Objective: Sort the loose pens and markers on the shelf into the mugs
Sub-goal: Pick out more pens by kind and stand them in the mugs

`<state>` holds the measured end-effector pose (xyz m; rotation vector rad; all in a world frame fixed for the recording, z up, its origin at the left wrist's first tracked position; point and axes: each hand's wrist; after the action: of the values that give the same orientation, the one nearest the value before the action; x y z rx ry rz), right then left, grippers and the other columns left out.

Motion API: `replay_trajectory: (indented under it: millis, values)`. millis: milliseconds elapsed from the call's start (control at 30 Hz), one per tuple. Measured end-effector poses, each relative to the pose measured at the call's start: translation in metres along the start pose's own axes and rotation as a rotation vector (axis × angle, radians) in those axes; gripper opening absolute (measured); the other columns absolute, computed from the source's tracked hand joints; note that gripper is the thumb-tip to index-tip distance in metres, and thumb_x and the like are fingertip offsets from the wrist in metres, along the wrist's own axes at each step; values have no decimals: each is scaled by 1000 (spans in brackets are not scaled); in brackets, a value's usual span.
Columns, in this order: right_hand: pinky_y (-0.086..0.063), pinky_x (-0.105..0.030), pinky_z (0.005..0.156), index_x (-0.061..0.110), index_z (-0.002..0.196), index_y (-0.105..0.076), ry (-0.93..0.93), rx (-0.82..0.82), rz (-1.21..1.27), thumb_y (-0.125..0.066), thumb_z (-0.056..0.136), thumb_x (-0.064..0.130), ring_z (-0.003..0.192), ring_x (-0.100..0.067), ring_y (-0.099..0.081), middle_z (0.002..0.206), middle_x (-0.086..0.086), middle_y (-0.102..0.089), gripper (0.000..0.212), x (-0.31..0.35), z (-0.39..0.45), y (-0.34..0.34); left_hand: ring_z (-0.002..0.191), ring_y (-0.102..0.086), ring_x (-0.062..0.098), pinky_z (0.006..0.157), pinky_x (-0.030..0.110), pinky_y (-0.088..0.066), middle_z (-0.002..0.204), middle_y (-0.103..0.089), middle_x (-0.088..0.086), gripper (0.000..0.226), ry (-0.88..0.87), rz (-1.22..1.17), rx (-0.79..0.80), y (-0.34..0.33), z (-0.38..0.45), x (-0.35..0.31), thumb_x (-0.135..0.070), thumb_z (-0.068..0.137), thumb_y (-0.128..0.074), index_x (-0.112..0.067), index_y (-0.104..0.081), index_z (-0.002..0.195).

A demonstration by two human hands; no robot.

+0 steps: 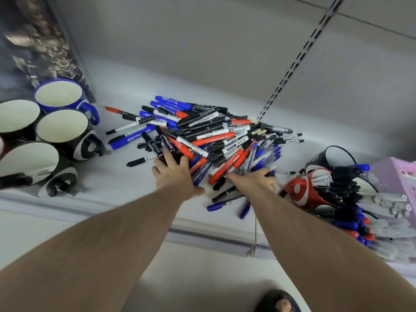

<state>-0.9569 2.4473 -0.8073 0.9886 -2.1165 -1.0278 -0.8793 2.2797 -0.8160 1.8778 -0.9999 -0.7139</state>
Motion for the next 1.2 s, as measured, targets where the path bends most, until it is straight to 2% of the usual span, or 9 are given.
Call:
replay_trajectory:
  millis: [133, 367, 467, 533, 667, 767, 900, 1033, 1200]
  values:
    - [-47, -43, 95, 21, 140, -22, 100, 32, 15, -68, 65, 63, 119, -35, -43, 131, -17, -31, 97, -4, 0, -8, 118, -37, 36, 95, 42, -43, 138, -23, 14, 70, -60, -23, -77, 5, -5, 15, -61, 78, -69, -30, -37, 131]
    - [-53, -44, 87, 22, 113, -29, 285, 139, -75, -77, 66, 53, 105, -31, -50, 113, -7, -30, 74, -26, -7, 3, 110, -44, 32, 81, 36, -45, 145, -18, 13, 54, -150, 86, -48, 8, -15, 36, -37, 86, -66, -29, -41, 134]
    - [-52, -45, 89, 19, 127, -30, 382, 141, -200, -76, 68, 55, 108, -31, -49, 116, -7, -30, 83, -36, -10, 8, 113, -44, 34, 100, 46, -40, 144, -20, 12, 55, -167, 205, -52, 6, -20, 40, -31, 81, -60, -29, -44, 134]
    - [-52, -44, 89, 17, 133, -31, 445, 120, -315, -70, 68, 62, 109, -30, -49, 118, -9, -35, 88, -42, -13, 10, 129, -31, 42, 113, 62, -19, 145, -17, 12, 59, -160, 276, -33, 5, -22, 41, -41, 75, -59, -29, -47, 131]
    - [-48, -38, 80, 19, 136, -35, 492, 94, -518, -62, 66, 75, 106, -30, -49, 120, -10, -38, 94, -44, -22, 16, 144, -3, 49, 115, 67, -6, 153, -10, 13, 83, -164, 272, -18, 6, -22, 42, -69, 67, -60, -27, -40, 136]
    - [-48, -37, 77, 33, 140, -33, 485, 50, -501, -56, 60, 86, 107, -32, -52, 121, -9, -36, 99, -41, -23, 20, 145, 0, 49, 114, 67, -13, 158, 9, 15, 111, -146, 152, -12, 7, -20, 38, -84, 56, -64, -30, -22, 143]
    - [-53, -45, 88, 43, 152, -4, 356, 34, -190, -61, 57, 88, 121, -37, -50, 143, -16, -32, 120, -38, -13, 22, 147, 5, 48, 113, 68, -12, 157, 27, 17, 146, -79, 66, 38, 12, -10, 27, -87, 47, -69, -32, 18, 151]
    - [-43, -48, 105, 23, 155, 12, 155, 44, -42, -70, 46, 88, 138, -37, -32, 152, -19, -23, 151, -28, -8, 20, 147, -9, 43, 119, 57, -13, 159, 9, 27, 150, -73, 122, 24, 10, -4, 22, -79, 53, -74, -20, 23, 152]
    - [-41, -47, 106, 16, 152, 21, 229, 99, -85, -83, 47, 74, 132, -37, -35, 145, -16, -26, 159, -19, -18, 1, 134, -34, 30, 110, 44, -31, 146, -28, 13, 134, -161, 71, -48, 7, -4, 25, -63, 64, -78, -11, 8, 153]
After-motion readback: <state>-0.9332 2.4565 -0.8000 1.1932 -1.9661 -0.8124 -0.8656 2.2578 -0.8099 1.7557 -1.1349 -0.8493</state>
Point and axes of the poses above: each hand's wrist, its own z-axis towards the middle knuckle, its own y-axis out of the back of the hand, x = y × z
